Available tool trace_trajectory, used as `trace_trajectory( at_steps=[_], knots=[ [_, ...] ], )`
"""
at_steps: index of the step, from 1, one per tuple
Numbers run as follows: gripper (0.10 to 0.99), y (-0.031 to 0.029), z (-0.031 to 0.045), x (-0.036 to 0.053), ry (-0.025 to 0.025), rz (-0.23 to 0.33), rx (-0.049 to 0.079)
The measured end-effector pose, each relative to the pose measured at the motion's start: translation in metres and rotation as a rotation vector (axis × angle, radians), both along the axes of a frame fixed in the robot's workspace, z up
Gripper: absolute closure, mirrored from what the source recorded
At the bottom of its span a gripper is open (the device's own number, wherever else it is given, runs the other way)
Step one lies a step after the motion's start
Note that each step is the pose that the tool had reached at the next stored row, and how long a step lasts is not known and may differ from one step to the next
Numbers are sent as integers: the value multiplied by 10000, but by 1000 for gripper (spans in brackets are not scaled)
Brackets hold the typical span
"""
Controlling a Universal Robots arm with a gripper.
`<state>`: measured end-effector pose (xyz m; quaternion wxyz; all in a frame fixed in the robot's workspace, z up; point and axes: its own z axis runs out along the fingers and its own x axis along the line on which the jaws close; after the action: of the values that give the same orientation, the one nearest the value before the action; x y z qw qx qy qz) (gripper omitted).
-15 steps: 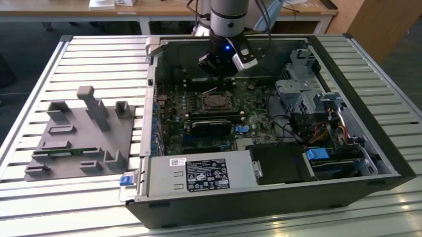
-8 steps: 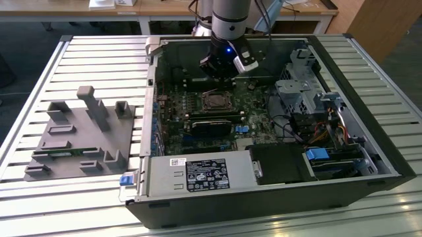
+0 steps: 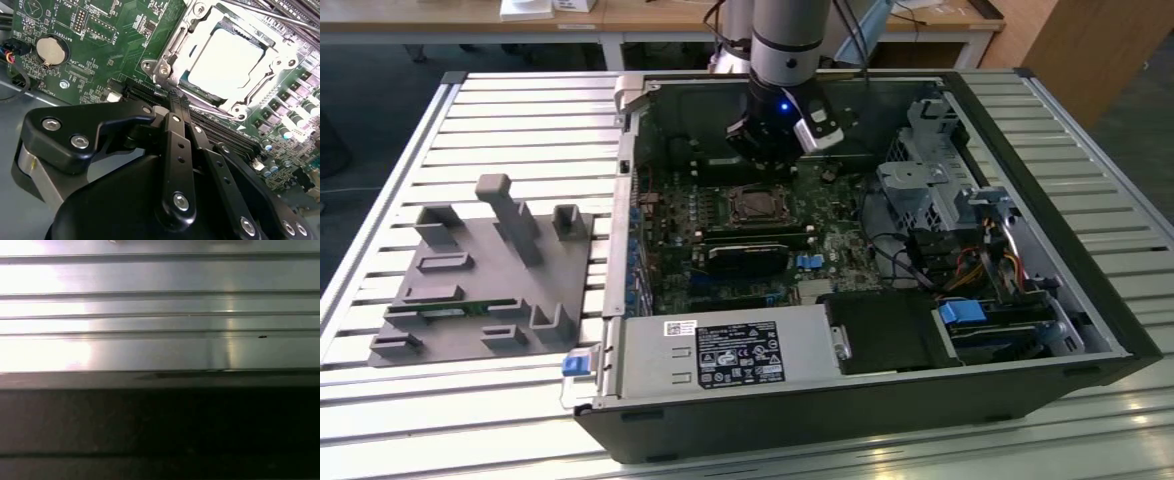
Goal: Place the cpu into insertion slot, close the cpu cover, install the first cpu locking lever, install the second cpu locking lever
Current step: 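Install the first cpu locking lever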
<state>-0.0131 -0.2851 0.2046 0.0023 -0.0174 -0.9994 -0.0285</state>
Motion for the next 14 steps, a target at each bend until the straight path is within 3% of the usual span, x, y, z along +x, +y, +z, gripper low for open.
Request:
trace_trajectory(
  at_steps=[10,14],
  knots=[
    [984,2,-56,0,10,1,-221],
    [984,11,-76,1,7,1,-234]
  ],
)
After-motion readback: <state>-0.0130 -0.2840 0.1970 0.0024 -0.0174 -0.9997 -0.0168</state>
